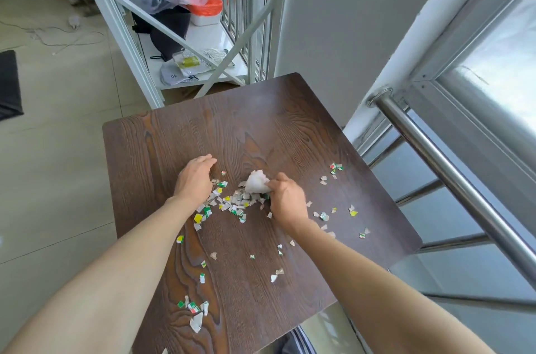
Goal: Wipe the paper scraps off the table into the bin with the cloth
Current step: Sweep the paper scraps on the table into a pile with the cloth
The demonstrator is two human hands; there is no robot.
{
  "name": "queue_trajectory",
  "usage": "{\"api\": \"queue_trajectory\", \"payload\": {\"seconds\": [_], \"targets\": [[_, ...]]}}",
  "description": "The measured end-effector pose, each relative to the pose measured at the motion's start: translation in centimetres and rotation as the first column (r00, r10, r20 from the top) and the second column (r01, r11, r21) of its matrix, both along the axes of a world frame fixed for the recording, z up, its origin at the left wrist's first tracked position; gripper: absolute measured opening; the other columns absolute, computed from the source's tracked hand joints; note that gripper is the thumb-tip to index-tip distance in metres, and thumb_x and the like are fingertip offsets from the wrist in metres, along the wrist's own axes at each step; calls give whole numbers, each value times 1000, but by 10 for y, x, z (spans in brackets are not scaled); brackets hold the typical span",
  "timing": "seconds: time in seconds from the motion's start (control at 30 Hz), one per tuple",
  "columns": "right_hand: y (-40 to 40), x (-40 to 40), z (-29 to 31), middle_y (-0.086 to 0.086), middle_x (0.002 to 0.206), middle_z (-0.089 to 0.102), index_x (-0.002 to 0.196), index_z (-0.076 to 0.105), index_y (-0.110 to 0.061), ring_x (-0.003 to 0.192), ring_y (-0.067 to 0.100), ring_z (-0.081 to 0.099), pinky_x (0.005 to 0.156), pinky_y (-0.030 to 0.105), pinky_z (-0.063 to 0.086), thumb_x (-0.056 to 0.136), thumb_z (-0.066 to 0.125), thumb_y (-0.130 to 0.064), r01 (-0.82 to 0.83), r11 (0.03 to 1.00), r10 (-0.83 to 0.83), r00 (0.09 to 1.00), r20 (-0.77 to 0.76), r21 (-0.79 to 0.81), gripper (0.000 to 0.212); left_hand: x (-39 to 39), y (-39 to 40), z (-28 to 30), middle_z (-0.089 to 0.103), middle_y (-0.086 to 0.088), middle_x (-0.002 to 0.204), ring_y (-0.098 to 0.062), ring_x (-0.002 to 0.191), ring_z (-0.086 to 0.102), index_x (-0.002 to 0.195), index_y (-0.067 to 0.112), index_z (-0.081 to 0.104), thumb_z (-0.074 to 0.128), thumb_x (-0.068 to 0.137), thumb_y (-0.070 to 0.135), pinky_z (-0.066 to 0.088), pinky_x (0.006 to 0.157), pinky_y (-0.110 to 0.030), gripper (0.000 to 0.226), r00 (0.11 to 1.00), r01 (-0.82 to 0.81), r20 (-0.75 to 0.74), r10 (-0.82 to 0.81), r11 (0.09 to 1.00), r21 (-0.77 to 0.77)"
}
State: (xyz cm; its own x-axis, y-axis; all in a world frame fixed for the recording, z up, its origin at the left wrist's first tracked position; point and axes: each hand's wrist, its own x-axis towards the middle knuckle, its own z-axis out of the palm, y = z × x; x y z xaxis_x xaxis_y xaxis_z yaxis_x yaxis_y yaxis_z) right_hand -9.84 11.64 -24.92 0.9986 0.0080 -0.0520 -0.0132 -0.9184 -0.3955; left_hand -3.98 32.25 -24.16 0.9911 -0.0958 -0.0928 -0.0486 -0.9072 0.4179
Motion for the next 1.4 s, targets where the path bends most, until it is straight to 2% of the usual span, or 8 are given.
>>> {"api": "queue_trajectory", "payload": {"seconds": [0.2, 0.43, 0.53, 0.77, 1.0, 1.2, 1.33, 1.4], "targets": [[-10, 12, 15, 18, 88, 64, 84, 64, -1, 76, 30, 58, 62, 31, 37, 84, 48, -1, -56, 990, 70, 992, -103, 131, 15, -1, -1, 7, 40, -6, 149, -24, 136, 34, 138, 9, 44, 38, 83, -18, 26, 115, -36, 62, 1000, -3, -18, 3, 1000, 12], [-59, 62, 51, 8, 79, 58, 67, 51, -22, 76, 26, 53, 64, 23, 32, 80, 56, -7, 52, 975, -6, 978, -206, 215, 21, -1, -1, 8, 40, -6, 148, -23, 136, 35, 138, 9, 44, 39, 82, -18, 27, 115, -35, 62, 1000, -7, -9, 7, 1000, 15], [-71, 86, 42, 16, 101, 65, 100, 62, -7, 98, 32, 59, 71, 26, 35, 84, 56, -9, 64, 982, -12, 961, -278, 179, 17, 0, 0, 6, 40, -6, 148, -23, 136, 36, 138, 9, 44, 39, 83, -18, 27, 115, -35, 61, 1000, -3, 6, 3, 1000, 18], [-85, 106, 25, 16, 121, 58, 124, 53, -7, 111, 34, 55, 87, 39, 45, 88, 58, -20, 137, 991, -135, 980, -149, 2, 38, 2, 2, 1, 44, -7, 146, -24, 134, 39, 136, 8, 47, 40, 80, -19, 31, 112, -36, 62, 999, 16, 33, -17, 1000, 5], [-72, 78, 16, 9, 111, 60, 121, 55, -16, 102, 32, 56, 81, 42, 42, 85, 60, -37, 35, 944, -6, 996, 88, -329, 42, 0, 0, 2, 44, -8, 145, -24, 135, 38, 136, 8, 46, 40, 81, -18, 30, 113, -35, 61, 999, 6, 32, -7, 1000, 11], [-78, 77, 14, 5, 121, 56, 126, 51, -19, 102, 30, 57, 81, 42, 43, 83, 63, -30, 56, 945, 28, 967, 254, -321, 46, 1, 2, 1, 43, -7, 147, -23, 136, 36, 137, 9, 45, 40, 82, -19, 29, 114, -36, 62, 999, 21, 35, -22, 1000, 10], [-76, 75, 10, 8, 117, 57, 116, 56, -14, 105, 31, 55, 82, 43, 44, 84, 58, -45, -55, 917, 78, 996, 42, -396, 44, -1, 0, 0, 41, -6, 148, -23, 137, 34, 138, 9, 43, 40, 83, -18, 28, 115, -35, 62, 999, 9, 34, -10, 1000, 18], [-76, 78, 9, 10, 119, 57, 116, 55, -11, 106, 32, 55, 82, 42, 46, 87, 54, -37, -28, 927, 30, 1000, 0, -373, 40, -1, 0, 0, 40, -6, 148, -23, 138, 34, 139, 9, 43, 40, 83, -18, 27, 115, -35, 62, 999, 11, 30, -12, 1000, 13]]}}
